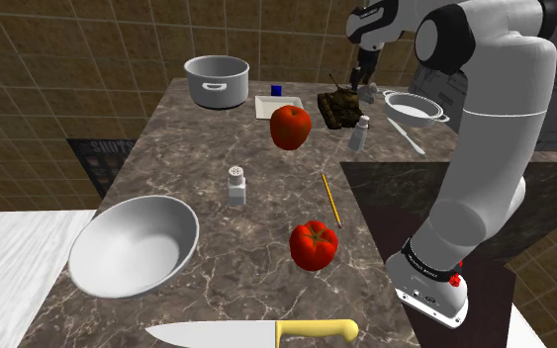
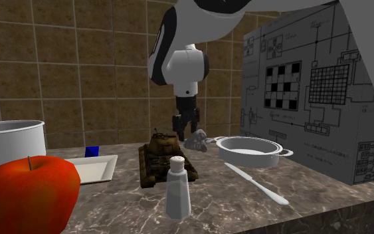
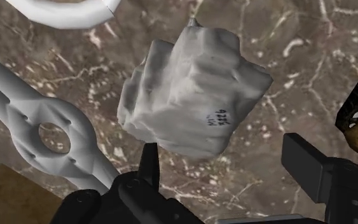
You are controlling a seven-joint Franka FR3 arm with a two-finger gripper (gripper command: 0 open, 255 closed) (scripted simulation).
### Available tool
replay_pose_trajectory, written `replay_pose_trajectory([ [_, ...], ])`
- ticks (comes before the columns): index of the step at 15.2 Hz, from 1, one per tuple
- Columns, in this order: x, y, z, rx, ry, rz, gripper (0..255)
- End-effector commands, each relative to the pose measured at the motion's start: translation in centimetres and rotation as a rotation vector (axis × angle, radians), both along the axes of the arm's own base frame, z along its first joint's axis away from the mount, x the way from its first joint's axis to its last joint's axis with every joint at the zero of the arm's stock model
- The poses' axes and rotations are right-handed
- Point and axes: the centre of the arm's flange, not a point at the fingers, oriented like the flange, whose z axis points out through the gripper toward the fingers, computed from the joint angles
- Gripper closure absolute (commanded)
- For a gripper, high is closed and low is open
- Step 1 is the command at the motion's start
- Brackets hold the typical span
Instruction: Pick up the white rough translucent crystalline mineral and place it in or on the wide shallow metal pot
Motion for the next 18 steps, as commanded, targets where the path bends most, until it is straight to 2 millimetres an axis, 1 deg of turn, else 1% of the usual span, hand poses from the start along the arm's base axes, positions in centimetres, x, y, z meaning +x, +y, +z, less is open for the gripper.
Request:
replay_pose_trajectory([
  [1,-0.5,0.4,-1.5,0.039,0.043,-0.006,255],
  [2,-0.7,0.9,-1.3,0.039,0.043,-0.006,255],
  [3,-1.5,1.2,-1.8,0.040,0.043,-0.006,255],
  [4,-2.2,2.4,-2.7,0.039,0.043,-0.004,255],
  [6,-2.0,2.6,-3.4,0.039,0.044,-0.004,255],
  [8,-2.3,2.5,-3.2,0.039,0.044,-0.003,255],
  [9,-1.9,2.5,-3.0,0.032,0.034,0.000,255],
  [10,-1.9,2.5,-3.0,0.032,0.034,0.000,0],
  [14,-4.5,3.5,0.7,-0.037,0.047,-0.301,0],
  [18,-6.5,5.5,4.3,-0.104,0.058,-0.597,0],
])
